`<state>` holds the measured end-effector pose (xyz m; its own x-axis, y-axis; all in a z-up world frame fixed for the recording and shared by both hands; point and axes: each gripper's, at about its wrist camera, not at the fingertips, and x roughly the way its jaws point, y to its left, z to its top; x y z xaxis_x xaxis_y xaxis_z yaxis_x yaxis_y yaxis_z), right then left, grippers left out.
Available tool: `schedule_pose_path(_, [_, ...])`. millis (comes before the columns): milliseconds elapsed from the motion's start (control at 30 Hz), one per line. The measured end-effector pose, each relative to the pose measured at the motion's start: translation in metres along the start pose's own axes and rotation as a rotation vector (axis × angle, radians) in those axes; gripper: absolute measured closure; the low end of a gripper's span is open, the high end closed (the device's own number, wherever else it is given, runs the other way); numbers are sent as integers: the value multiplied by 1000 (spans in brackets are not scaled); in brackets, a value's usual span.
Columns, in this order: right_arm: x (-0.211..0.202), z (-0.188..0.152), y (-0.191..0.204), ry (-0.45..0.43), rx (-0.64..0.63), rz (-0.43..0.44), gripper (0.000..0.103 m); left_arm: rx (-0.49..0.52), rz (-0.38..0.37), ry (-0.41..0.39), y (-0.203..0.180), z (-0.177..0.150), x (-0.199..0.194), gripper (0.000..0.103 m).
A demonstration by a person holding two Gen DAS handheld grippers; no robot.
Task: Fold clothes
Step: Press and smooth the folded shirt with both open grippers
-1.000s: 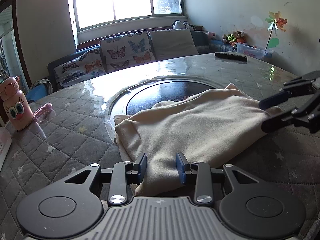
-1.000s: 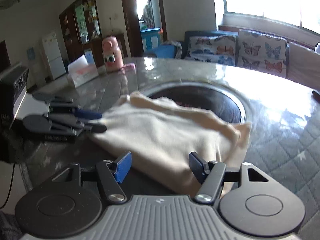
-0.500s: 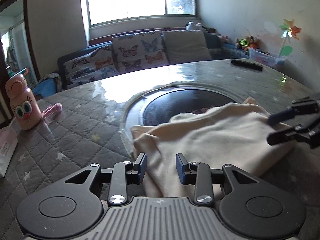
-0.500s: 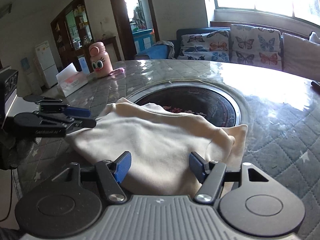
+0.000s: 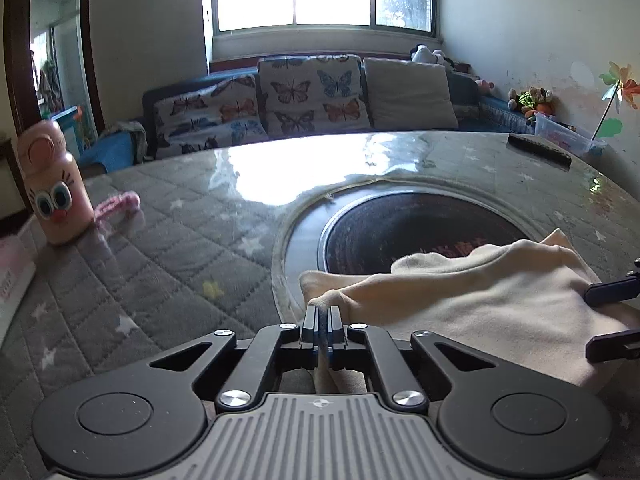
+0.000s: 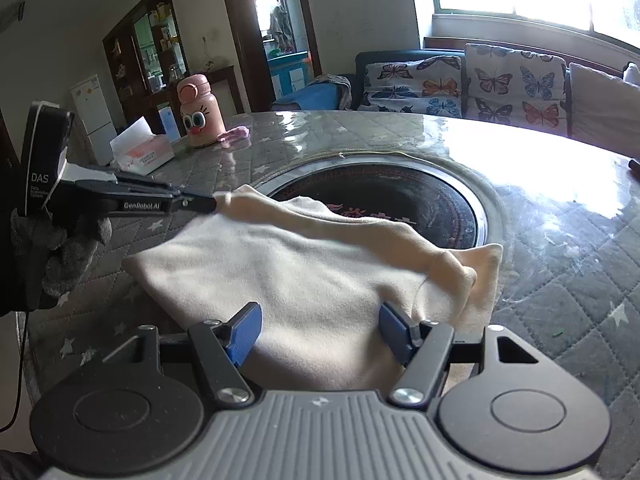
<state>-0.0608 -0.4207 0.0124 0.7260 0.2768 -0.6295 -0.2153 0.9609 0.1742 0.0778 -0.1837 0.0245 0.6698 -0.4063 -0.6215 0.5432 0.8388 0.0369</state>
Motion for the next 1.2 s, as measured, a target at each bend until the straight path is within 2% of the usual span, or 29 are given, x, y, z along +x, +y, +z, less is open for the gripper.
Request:
schedule_pose_path(100, [1,1,-1,4,-1,6,36,5,0,24,0,-3,6,99])
schedule_pose_path(333, [4,19,-8,-14,0,-2,35,5,-11,26,-2,1,7,95])
schedule_pose_path(567, [34,31,-35,32,62,-48,36,1,-12,31,2,1,9,94])
schedule_pose_path(633, [34,32,-38,29,86,-37,36,2,-15,27,3,1,8,94])
schedule_pose_path(833, [37,49,-26,10,37,3,36,5,-18,10,1,6,6,94])
schedule_pose_path(1100, [68,56,-25,68,25,-10,35,12,-15,30,2,6,15,93])
schedule_pose_path(1200, [58,57,-20,52,16,-10,35,12,-14,23,1,7,12,91])
